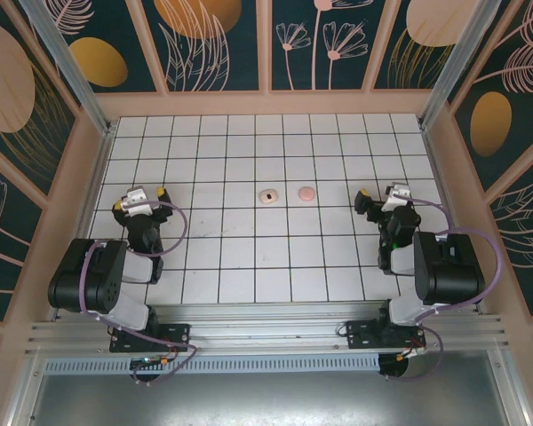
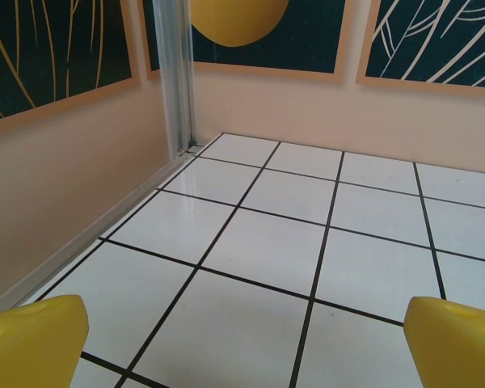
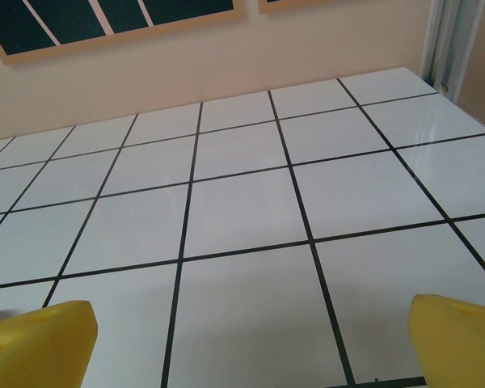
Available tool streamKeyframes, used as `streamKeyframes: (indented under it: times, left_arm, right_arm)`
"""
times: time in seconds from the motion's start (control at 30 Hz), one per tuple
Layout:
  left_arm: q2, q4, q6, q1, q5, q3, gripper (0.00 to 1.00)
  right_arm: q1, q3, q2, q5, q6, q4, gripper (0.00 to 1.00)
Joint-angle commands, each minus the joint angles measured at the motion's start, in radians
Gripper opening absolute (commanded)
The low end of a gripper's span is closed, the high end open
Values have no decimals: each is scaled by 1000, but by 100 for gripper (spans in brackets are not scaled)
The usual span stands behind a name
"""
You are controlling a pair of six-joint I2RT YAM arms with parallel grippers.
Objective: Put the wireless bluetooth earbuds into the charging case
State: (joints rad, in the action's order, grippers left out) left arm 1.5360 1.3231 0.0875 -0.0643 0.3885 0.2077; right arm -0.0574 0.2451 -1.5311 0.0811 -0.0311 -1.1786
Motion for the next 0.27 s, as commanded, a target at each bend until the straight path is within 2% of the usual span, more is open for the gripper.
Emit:
streamKeyframes:
  times: [0.0, 0.23]
  left_arm:
    - [-10, 2, 15, 4, -16, 5, 99]
    - [-12, 8, 14, 4, -20, 2, 99]
  right_arm:
    - [5, -5, -9, 6, 22, -55, 99]
    - [4, -5, -8, 9, 20, -56, 99]
